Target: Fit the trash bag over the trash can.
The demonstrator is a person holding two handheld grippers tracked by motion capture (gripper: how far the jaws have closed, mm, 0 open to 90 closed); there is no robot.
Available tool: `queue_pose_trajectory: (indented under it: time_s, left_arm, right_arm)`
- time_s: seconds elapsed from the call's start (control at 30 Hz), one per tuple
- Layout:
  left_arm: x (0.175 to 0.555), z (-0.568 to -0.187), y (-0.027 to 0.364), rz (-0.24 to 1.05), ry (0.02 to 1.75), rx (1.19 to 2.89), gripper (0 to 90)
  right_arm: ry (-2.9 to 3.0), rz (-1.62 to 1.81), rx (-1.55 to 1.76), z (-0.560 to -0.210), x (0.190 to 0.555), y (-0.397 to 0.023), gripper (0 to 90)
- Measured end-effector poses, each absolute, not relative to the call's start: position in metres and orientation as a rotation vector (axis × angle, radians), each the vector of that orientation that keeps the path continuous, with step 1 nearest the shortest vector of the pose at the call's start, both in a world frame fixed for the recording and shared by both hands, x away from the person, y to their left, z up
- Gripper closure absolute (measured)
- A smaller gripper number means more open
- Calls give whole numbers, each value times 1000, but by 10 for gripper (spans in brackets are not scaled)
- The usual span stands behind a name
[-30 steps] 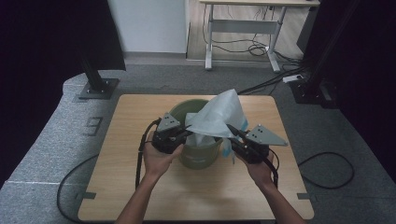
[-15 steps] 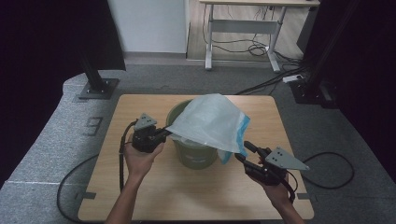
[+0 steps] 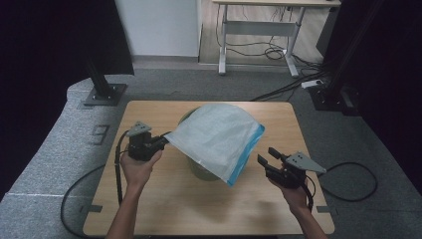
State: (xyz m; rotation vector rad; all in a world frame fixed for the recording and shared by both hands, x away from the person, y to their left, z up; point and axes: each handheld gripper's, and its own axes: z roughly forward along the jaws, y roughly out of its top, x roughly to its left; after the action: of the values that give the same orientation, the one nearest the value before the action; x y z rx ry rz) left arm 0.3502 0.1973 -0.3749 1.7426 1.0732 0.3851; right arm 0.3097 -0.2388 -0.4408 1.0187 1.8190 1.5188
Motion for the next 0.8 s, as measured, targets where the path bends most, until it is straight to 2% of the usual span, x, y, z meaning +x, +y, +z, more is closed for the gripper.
queue_pose_trajectory:
  time_s: [0.37,0.8]
  left_arm:
    - [356,-378,213,372,1074,1716,866]
    - [359,-381,216,368,1076,1725,866]
  right_arm:
    - [1760,1554,1085,-446,346,-224,428]
    - [1716,1552,1057,-434,379,-233,419]
